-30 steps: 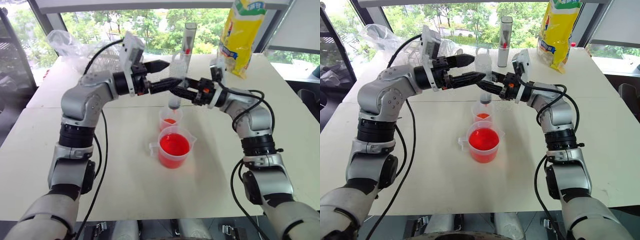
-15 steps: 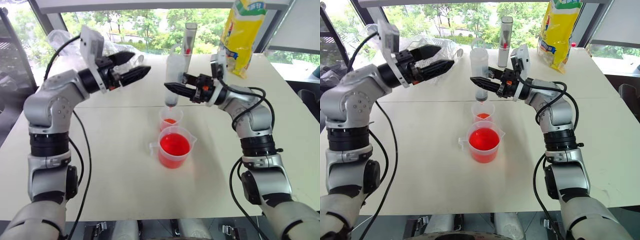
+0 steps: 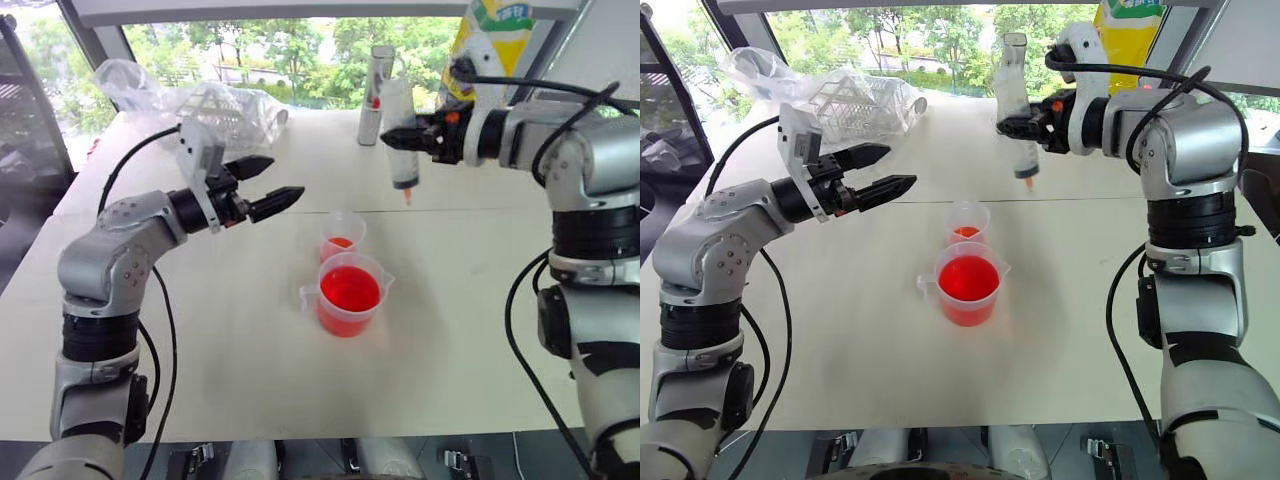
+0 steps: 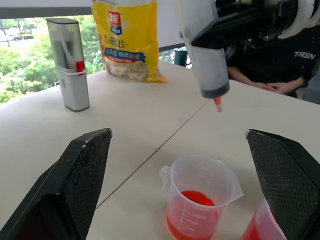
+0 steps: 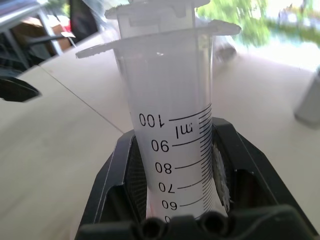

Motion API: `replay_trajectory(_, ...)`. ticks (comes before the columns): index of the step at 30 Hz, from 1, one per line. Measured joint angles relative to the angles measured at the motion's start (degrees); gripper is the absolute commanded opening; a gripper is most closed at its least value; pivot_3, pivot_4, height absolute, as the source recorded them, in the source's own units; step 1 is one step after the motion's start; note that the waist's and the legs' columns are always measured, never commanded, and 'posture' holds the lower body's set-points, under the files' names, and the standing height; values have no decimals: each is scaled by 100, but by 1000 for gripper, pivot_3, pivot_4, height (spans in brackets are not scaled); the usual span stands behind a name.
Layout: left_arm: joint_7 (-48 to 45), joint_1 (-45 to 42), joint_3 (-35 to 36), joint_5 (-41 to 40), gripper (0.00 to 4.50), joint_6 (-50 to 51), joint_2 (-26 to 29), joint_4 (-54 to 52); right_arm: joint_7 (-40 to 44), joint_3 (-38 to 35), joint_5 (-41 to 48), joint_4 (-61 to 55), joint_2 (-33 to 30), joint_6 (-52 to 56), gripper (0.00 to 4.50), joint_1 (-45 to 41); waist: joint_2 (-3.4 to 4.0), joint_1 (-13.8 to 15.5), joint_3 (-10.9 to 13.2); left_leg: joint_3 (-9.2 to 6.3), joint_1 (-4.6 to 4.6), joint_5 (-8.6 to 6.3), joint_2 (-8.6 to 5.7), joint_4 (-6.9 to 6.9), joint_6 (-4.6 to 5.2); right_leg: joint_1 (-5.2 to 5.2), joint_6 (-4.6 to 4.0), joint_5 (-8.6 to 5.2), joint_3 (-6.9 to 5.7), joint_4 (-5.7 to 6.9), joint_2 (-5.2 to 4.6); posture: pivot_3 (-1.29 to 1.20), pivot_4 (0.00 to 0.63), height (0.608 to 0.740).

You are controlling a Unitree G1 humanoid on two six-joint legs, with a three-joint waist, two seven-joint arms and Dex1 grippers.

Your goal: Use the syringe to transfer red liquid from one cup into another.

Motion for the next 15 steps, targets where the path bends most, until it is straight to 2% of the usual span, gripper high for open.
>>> replay_trajectory(8, 223, 294, 0, -7, 4420, -2, -117, -229, -261, 1345, -427, 463, -514, 1491, 1379, 287, 0, 5, 0, 0, -12, 0, -2, -2, 1, -8, 0, 0, 1, -10, 2, 0, 150, 740)
replay_trajectory(10, 213, 428, 1, -96, 4420, 3, -93, -380, -227, 1924, -405, 410, -681, 2001, 1379, 497, -2, 4, -1, -2, -13, -1, 0, -5, 1, -6, 0, 0, 0, -19, 0, 0, 150, 740)
replay_trajectory(15, 166, 479, 12, -374, 4420, 109, -36, -592, -371, 2208, -345, 366, -626, 2556, 1379, 784, 5, -14, 3, 0, -16, -1, -2, -4, 1, -10, 3, 1, 1, -19, 4, 0, 150, 740)
